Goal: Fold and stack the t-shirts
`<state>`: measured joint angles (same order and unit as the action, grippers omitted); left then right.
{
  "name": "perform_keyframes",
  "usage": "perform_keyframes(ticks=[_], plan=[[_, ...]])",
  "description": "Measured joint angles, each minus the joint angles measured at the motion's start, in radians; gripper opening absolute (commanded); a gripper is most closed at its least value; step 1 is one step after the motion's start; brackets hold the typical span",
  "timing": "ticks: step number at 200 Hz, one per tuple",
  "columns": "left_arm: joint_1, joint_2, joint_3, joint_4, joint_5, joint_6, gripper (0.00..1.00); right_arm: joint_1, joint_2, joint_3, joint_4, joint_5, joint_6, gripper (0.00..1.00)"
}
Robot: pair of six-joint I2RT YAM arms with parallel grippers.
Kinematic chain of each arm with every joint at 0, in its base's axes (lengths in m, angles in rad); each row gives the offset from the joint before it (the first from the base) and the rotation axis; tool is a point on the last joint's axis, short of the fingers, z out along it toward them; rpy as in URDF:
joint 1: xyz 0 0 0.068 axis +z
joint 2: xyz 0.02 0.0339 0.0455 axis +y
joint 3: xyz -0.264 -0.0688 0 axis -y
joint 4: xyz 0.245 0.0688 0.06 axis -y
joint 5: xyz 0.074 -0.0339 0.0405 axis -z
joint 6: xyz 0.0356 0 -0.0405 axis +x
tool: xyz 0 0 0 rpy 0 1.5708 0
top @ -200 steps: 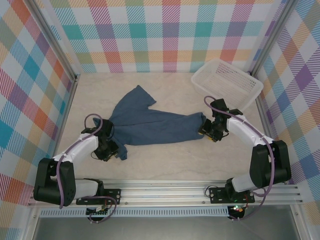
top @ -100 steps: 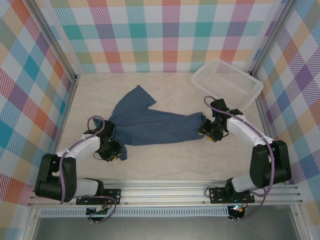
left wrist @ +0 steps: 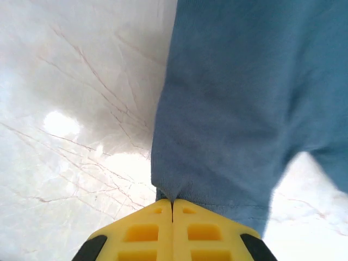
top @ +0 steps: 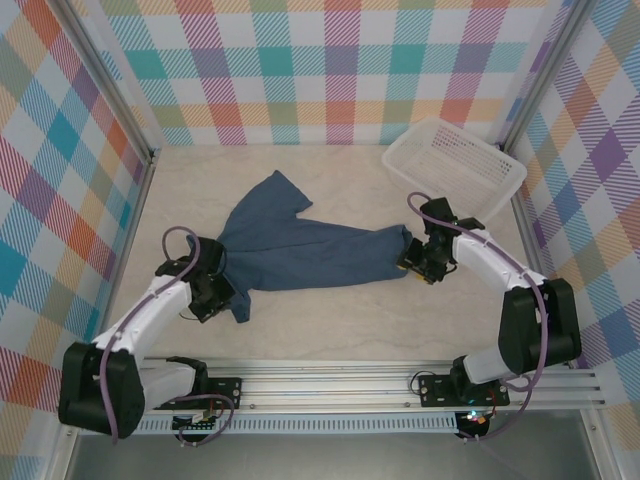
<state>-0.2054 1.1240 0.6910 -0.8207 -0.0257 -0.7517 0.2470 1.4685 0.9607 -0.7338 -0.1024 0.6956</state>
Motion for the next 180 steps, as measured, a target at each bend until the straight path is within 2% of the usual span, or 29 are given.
perform_keyframes(ticks=[51,61,86,121,180], plan=[[-0.002,-0.058,0.04,-0.083,-0.047,-0.023,0.0,0.0,0.161,-0.006,0.118,-0.048,0.016,0.35],[-0.002,-0.064,0.042,-0.095,-0.049,-0.023,0.0,0.0,0.191,-0.003,0.13,-0.051,0.017,0.27],[-0.002,-0.08,0.051,-0.121,-0.06,-0.026,0.0,0.0,0.244,0.011,0.143,-0.056,0.024,0.0],[-0.002,-0.093,0.086,-0.147,-0.083,-0.026,0.0,0.001,0.2,0.02,0.12,-0.038,0.023,0.0],[-0.002,-0.093,0.124,-0.158,-0.137,-0.017,0.0,0.002,-0.098,0.052,-0.133,-0.098,0.019,0.0]])
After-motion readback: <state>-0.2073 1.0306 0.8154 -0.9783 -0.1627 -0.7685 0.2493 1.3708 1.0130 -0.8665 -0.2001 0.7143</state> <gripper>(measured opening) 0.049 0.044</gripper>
